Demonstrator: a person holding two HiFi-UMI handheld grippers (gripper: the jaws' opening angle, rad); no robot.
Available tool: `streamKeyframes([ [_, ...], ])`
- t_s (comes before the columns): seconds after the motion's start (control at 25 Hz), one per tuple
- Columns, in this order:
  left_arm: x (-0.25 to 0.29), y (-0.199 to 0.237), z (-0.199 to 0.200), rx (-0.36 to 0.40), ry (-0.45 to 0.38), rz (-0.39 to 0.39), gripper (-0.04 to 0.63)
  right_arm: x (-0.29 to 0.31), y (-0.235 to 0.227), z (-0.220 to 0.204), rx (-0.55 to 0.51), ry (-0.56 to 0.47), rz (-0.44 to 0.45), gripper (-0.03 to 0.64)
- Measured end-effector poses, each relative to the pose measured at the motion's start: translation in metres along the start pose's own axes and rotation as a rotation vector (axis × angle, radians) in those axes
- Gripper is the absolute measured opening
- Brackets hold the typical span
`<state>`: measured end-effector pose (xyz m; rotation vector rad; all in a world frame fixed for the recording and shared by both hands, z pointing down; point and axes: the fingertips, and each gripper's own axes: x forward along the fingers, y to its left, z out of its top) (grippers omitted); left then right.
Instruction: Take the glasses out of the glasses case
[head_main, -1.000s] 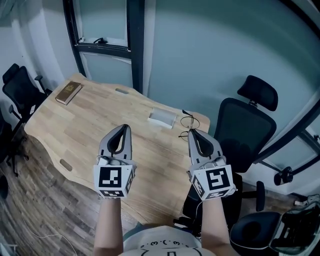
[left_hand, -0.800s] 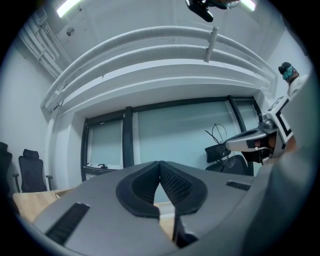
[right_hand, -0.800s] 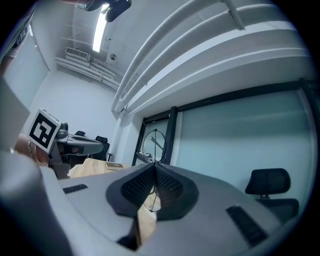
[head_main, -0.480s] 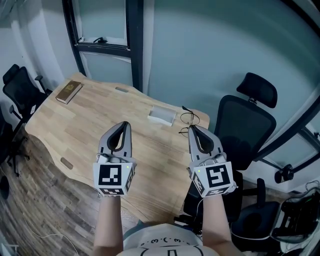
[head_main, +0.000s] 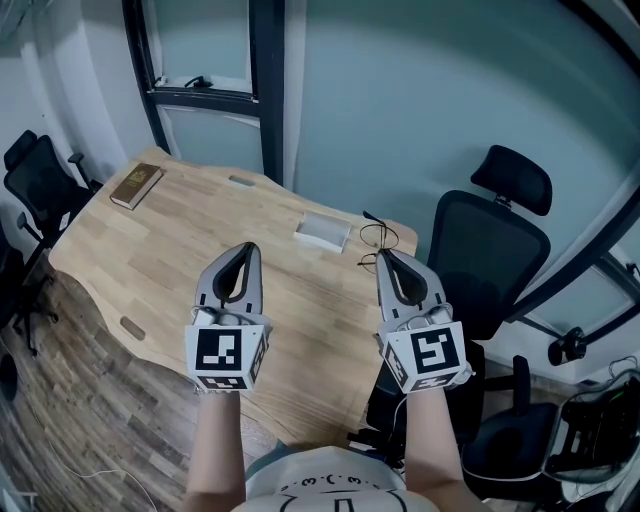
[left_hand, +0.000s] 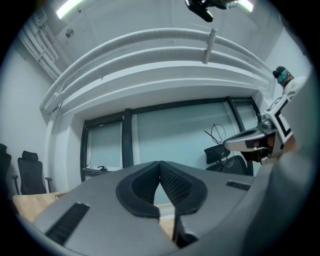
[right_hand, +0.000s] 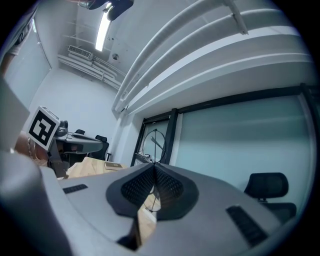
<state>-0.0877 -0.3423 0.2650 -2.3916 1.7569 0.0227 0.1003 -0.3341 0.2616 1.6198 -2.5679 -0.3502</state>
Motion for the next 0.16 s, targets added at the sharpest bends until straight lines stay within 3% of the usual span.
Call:
streamKeyframes([
  [0.16,0.0013,0.0012,-0.0009,-0.004,0.001,0.002,0.015,0.0005,-0.0030,-0.0008,0.007,0.001,-0.005,0.015],
])
